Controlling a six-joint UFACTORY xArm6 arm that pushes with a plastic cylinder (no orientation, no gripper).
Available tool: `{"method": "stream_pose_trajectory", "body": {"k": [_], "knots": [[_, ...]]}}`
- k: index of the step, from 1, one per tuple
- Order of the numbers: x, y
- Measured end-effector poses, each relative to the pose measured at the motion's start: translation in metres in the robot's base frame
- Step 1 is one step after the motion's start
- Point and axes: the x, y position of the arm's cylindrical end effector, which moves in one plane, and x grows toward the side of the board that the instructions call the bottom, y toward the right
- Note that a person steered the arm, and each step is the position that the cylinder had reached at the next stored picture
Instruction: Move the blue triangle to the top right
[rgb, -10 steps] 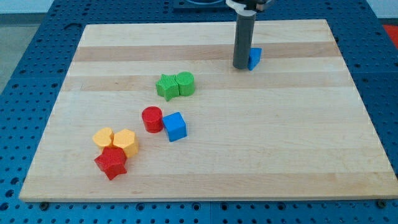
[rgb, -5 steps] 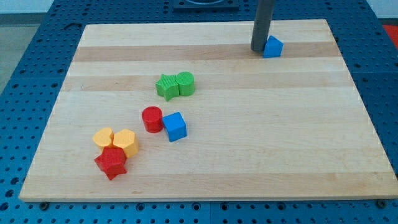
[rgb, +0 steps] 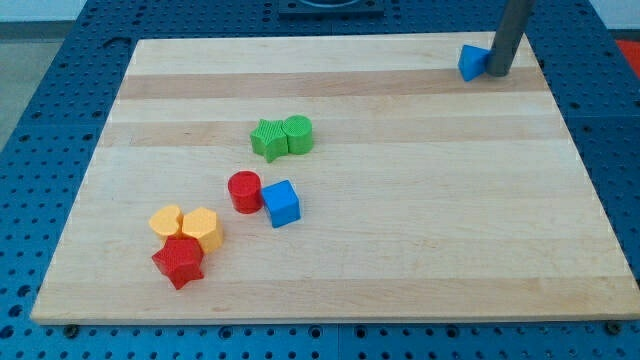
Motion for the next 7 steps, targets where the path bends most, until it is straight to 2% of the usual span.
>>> {"method": "stream_pose_trajectory", "body": {"k": [2,3,6,7], "knots": [[0.031,-0.010],[0.036,-0.052],[-0.012,-0.050],[-0.012,-0.055]]}}
